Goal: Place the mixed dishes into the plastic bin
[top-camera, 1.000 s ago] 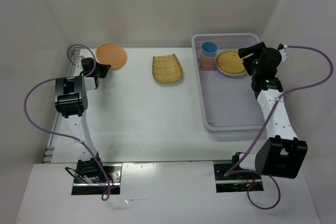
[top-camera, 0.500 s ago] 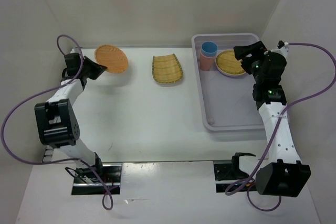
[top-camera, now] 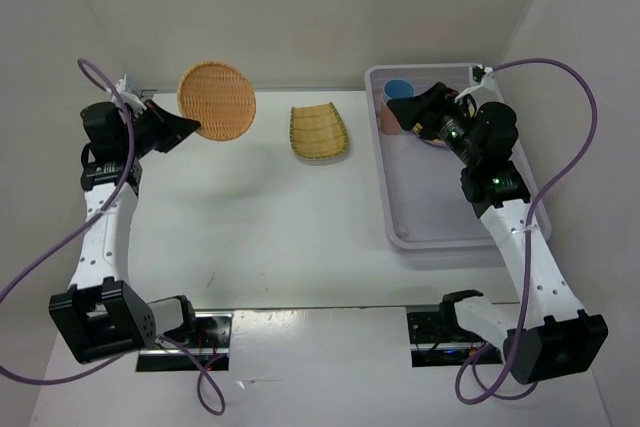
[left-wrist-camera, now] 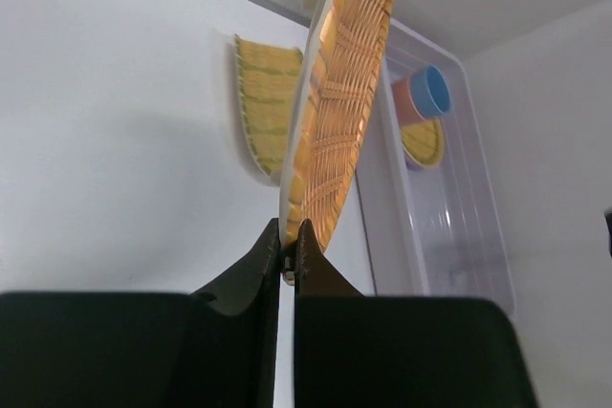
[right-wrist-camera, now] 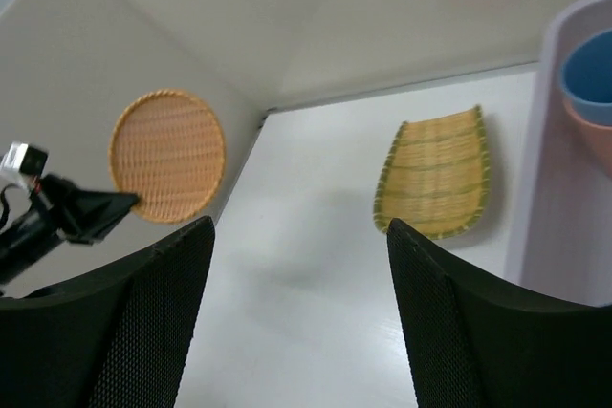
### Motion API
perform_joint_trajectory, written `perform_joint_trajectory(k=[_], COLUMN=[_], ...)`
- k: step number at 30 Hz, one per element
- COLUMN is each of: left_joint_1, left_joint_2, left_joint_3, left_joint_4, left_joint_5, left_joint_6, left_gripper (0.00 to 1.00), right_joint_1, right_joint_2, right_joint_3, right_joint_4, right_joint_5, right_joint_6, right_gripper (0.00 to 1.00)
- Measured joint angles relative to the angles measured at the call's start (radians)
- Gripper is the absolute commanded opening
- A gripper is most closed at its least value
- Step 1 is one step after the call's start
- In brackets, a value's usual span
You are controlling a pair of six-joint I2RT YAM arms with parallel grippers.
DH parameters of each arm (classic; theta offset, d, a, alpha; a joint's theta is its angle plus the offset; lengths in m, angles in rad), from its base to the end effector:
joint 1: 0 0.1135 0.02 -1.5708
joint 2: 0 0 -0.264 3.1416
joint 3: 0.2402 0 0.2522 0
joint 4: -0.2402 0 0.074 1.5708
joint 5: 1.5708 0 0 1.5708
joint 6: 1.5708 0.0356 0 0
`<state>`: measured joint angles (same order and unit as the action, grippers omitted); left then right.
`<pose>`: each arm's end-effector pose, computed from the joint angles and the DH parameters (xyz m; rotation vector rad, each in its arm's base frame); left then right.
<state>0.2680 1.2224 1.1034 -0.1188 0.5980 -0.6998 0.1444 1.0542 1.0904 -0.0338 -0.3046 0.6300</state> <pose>0.2760 0.0550 0.3678 -0.4499 1.7914 -0.8429 0.2362 0.0451 0.4121 0.1470 1.6257 0.8400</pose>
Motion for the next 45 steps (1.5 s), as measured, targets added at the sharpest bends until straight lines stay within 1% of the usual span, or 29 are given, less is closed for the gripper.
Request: perform_joint_trajectory(k=[2,5,7,11,14,18,21,27,35,41,42,45], left_joint_1=[0.003,0.004,0.004,-0.003,-0.013,-0.022,-0.024,-0.027,-0.029,-0.033,-0.035,-0.048], left_joint_2=[-0.03,-0.065,-0.084,-0.12,-0.148,-0.166,-0.165,-0.158,-0.115,-0.109,-0.106,-0.089], left_joint_3=[-0.004,-0.014,-0.029,-0.048,-0.052,-0.055,-0.072,-0.103,-0.105,-0.105,-0.105,-0.105], left_joint_4=[-0.021,-0.049,-0.06,-0.098,-0.106,-0.125,-0.135,-0.166,-0.175,-0.177,-0.177,-0.179], left_joint_5=[0.072,0.203,0.293,0.458,0.556,0.641,0.665,0.669,0.669,0.669,0.669,0.669], left_joint_6=[0.014,0.02,0.019,0.023,0.041,0.071,0.092,0.112,0.147,0.155,0.156,0.176], left_gripper=[0.0,0.0,0.0,0.0,0.0,0.0,0.0,0.0,0.0,0.0,0.0,0.0], right_joint_1=[0.016,0.043,0.075,0.181,0.238,0.255,0.266,0.299,0.317,0.365,0.376,0.416], right_joint_2=[0.014,0.067,0.132,0.265,0.327,0.366,0.371,0.37,0.37,0.399,0.414,0.461], right_joint_3=[0.0,0.003,0.023,0.069,0.085,0.097,0.101,0.108,0.108,0.145,0.158,0.184], right_joint_4=[0.027,0.065,0.073,0.069,0.071,0.087,0.1,0.13,0.148,0.148,0.149,0.153], right_joint_5=[-0.066,-0.183,-0.248,-0.324,-0.372,-0.433,-0.455,-0.477,-0.484,-0.493,-0.494,-0.494], right_joint_6=[-0.009,-0.031,-0.058,-0.123,-0.152,-0.161,-0.172,-0.192,-0.204,-0.218,-0.221,-0.229], right_gripper=[0.81,0.81,0.81,0.81,0.81,0.82,0.82,0.82,0.82,0.82,0.81,0.71])
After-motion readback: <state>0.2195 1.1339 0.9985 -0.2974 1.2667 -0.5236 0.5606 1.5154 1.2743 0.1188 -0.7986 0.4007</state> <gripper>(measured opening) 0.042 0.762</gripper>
